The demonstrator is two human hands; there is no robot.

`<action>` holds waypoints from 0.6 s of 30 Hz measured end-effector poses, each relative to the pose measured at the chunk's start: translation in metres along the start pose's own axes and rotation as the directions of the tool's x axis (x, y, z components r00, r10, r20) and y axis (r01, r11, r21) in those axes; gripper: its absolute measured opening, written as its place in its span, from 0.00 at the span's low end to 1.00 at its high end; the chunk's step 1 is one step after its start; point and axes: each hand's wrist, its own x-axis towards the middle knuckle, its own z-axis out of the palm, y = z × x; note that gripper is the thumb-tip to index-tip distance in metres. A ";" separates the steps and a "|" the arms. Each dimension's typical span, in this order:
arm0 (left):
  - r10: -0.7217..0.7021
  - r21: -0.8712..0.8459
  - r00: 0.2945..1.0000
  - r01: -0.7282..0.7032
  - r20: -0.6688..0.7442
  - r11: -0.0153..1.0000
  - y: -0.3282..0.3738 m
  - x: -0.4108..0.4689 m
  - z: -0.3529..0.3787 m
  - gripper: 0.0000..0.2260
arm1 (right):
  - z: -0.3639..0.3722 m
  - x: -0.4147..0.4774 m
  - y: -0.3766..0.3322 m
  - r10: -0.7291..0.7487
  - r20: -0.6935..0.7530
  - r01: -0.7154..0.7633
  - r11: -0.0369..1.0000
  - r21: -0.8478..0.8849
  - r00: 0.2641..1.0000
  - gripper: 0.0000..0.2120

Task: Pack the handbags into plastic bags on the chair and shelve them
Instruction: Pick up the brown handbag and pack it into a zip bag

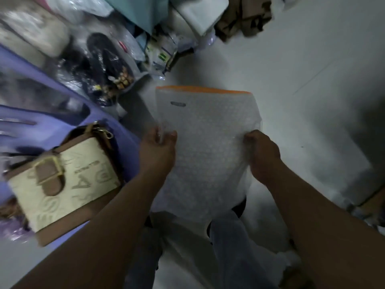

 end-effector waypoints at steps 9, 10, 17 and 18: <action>0.176 0.464 0.984 -0.164 0.016 0.871 0.032 -0.032 -0.161 0.15 | 0.107 -0.135 -0.055 -0.514 0.131 0.494 0.676 -0.546 0.848 0.24; 0.173 0.479 0.984 -0.130 -0.047 0.868 0.029 -0.032 -0.178 0.16 | 0.127 -0.147 -0.057 -0.496 0.228 0.531 0.645 -0.550 0.838 0.25; 0.379 0.805 0.894 -0.038 -0.237 0.593 -0.023 -0.016 -0.278 0.30 | 0.221 -0.204 -0.018 -0.397 0.556 0.682 0.366 -0.633 0.730 0.23; 0.380 0.817 0.893 -0.026 -0.240 0.576 -0.032 -0.014 -0.286 0.30 | 0.226 -0.209 -0.009 -0.408 0.542 0.676 0.375 -0.634 0.734 0.20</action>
